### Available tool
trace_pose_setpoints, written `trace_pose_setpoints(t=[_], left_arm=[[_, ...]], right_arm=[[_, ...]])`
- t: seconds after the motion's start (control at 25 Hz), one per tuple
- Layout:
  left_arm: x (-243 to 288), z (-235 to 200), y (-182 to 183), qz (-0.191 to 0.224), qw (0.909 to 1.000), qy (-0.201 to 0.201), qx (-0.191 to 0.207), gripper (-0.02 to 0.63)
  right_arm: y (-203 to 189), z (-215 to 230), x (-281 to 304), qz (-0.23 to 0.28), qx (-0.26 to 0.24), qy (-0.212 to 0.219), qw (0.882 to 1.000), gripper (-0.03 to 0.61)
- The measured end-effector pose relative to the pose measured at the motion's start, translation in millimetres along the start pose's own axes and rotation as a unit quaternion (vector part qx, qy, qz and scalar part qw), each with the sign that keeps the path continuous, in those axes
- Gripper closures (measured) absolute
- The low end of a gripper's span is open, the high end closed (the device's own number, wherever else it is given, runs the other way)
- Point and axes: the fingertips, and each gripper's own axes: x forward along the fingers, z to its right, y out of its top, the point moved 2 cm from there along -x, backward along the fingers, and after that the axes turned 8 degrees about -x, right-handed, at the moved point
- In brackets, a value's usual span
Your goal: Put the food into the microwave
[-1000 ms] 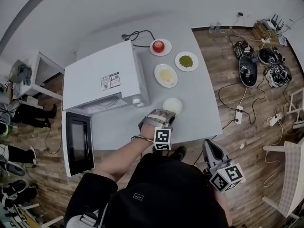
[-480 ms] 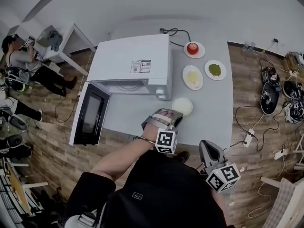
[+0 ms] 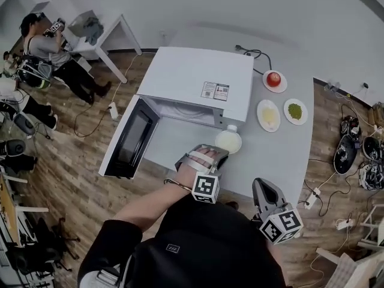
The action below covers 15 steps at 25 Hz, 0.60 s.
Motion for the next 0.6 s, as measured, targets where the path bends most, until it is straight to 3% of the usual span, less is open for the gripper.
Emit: trace_pose_setpoints(t=[0.6], left_arm=[[-29.8, -25.1, -108.3, -0.040, 0.9976, 0.038, -0.043, 0.551]], right_arm=[[3.0, -50.2, 66.7, -0.027, -0.025, 0.021, 0.999, 0.565]])
